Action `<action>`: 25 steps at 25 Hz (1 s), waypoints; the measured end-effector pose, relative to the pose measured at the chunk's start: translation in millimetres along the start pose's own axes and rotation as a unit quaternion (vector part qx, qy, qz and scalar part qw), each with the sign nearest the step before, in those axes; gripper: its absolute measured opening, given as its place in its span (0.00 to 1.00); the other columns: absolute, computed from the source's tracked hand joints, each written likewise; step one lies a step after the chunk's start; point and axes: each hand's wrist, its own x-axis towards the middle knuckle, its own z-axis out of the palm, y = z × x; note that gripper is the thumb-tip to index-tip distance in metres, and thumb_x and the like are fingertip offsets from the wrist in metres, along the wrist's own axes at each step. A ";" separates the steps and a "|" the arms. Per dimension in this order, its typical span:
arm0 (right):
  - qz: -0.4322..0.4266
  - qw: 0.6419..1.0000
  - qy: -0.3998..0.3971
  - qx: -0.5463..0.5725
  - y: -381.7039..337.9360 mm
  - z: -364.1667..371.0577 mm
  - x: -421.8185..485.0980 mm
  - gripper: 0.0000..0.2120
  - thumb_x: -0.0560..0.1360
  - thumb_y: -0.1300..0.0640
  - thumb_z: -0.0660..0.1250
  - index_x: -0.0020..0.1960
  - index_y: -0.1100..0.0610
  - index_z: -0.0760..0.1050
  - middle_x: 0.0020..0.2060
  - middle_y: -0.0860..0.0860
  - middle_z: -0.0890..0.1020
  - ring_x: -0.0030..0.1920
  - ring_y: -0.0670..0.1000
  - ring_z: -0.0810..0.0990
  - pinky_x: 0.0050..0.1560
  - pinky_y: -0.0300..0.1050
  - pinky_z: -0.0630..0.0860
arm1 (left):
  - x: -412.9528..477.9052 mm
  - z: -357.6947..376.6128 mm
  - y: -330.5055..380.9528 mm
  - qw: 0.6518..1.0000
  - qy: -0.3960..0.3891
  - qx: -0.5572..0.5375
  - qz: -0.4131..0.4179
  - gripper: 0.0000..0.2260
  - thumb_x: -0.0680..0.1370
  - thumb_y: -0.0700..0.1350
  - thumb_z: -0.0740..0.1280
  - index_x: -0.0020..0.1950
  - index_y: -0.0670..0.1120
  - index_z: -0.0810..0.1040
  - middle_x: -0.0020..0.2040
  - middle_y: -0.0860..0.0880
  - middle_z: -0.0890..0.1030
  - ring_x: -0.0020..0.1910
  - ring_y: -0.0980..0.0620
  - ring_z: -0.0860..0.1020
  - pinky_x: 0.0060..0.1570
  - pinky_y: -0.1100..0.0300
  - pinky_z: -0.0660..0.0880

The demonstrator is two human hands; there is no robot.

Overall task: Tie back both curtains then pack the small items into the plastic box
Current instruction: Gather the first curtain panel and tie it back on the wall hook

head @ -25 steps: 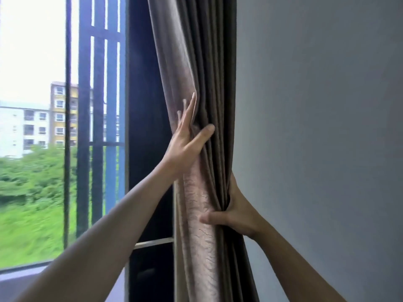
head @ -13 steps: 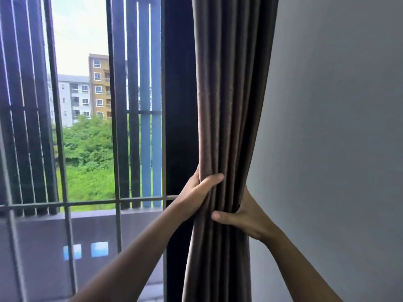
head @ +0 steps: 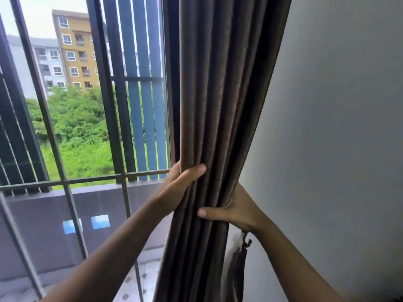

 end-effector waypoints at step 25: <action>0.019 0.992 -0.121 0.035 59.1 -12.8 -29.9 0.17 0.70 0.57 0.73 0.55 0.45 0.74 0.51 0.43 0.80 0.52 0.40 0.79 0.53 0.33 0.75 | -47.6 24.0 -12.8 0.916 0.194 0.327 -0.127 0.14 0.76 0.38 0.58 0.31 0.47 0.64 0.30 0.50 0.67 0.31 0.54 0.66 0.32 0.61 0.64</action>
